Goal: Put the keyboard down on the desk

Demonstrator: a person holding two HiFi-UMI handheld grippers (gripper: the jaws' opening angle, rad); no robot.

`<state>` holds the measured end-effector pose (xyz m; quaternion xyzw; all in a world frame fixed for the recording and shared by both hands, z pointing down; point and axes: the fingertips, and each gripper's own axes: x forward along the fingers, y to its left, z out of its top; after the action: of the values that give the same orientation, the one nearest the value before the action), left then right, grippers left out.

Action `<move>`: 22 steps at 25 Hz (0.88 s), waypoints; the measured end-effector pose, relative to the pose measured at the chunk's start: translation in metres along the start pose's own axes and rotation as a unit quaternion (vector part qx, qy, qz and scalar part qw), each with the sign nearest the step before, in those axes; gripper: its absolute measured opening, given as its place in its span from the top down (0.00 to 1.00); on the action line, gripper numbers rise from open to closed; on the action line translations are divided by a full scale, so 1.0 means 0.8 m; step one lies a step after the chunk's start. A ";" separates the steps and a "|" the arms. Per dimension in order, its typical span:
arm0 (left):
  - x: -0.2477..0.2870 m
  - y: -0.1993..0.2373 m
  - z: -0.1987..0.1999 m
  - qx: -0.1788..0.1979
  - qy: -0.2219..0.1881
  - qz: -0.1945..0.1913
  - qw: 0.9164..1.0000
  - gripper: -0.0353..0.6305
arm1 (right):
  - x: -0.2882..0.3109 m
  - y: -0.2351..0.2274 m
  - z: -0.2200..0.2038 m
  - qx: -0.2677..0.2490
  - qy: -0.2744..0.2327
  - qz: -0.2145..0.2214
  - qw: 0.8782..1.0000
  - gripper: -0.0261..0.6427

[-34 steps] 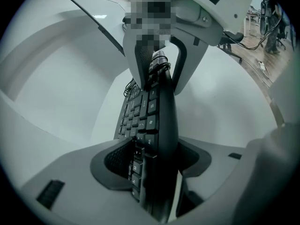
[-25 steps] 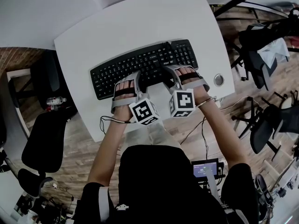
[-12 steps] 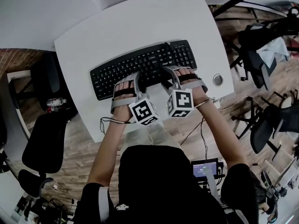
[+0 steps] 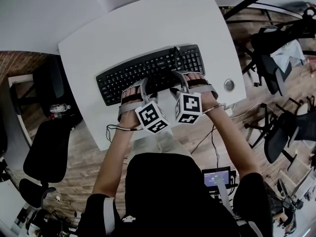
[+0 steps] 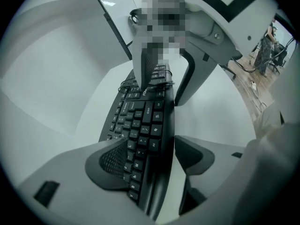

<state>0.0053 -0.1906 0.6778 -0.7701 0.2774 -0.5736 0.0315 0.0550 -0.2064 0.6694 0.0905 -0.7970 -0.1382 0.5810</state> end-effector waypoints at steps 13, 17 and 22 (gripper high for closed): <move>-0.032 0.033 0.013 -0.035 -0.021 0.030 0.999 0.48 | -0.040 -0.038 0.020 0.059 -0.037 -0.034 0.997 0.56; -0.061 0.065 0.015 -0.077 -0.035 0.069 0.994 0.53 | -0.072 -0.062 0.034 0.088 -0.055 -0.059 0.993 0.56; -0.108 0.093 0.021 -0.135 -0.069 0.102 0.983 0.65 | -0.119 -0.085 0.057 0.114 -0.080 -0.089 0.986 0.56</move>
<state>-0.0247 -0.2178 0.5696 -0.7724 0.4266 -0.4705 0.0047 0.0399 -0.2365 0.5484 0.2153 -0.8403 -0.1042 0.4865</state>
